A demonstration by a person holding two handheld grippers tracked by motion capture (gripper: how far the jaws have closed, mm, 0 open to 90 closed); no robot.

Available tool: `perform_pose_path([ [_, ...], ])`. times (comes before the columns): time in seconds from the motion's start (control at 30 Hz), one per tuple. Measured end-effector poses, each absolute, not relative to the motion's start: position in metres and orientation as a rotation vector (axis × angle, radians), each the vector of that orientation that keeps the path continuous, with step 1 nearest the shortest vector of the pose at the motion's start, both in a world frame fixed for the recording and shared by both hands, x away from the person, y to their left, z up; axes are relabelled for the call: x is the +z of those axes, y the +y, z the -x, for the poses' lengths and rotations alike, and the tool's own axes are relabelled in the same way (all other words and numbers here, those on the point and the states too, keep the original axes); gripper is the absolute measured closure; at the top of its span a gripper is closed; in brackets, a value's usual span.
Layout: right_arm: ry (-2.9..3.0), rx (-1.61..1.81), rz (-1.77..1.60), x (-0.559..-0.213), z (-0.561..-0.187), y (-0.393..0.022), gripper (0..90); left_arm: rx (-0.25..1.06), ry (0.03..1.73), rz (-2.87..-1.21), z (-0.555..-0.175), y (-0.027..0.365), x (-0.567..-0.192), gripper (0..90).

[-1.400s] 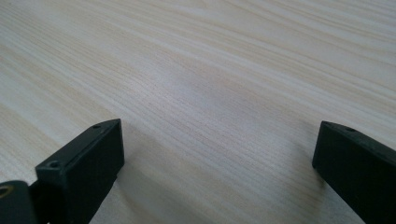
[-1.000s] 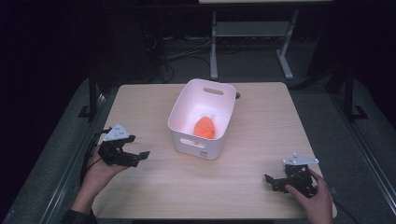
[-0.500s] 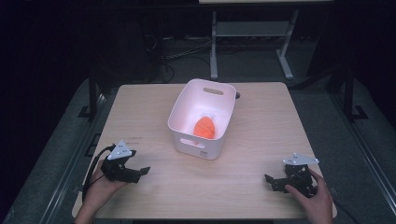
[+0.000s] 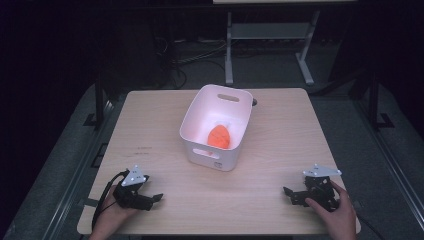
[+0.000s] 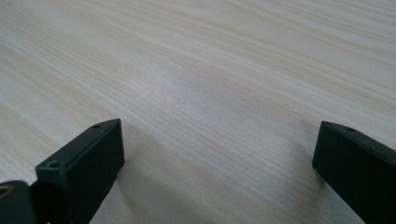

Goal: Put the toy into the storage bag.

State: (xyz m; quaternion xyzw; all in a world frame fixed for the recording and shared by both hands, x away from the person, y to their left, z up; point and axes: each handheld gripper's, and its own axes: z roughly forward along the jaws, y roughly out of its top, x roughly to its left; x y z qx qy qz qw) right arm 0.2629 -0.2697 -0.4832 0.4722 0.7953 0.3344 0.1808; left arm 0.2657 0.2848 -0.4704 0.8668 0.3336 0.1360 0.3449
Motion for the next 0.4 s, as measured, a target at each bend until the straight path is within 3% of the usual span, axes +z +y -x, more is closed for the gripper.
perform_pose_path([
  [0.4,2.247,0.944,-1.333,-0.4831,-0.2629,-0.2697,1.5,0.367,0.847,-2.212,-0.264,0.2879,-0.4745,12.9],
])
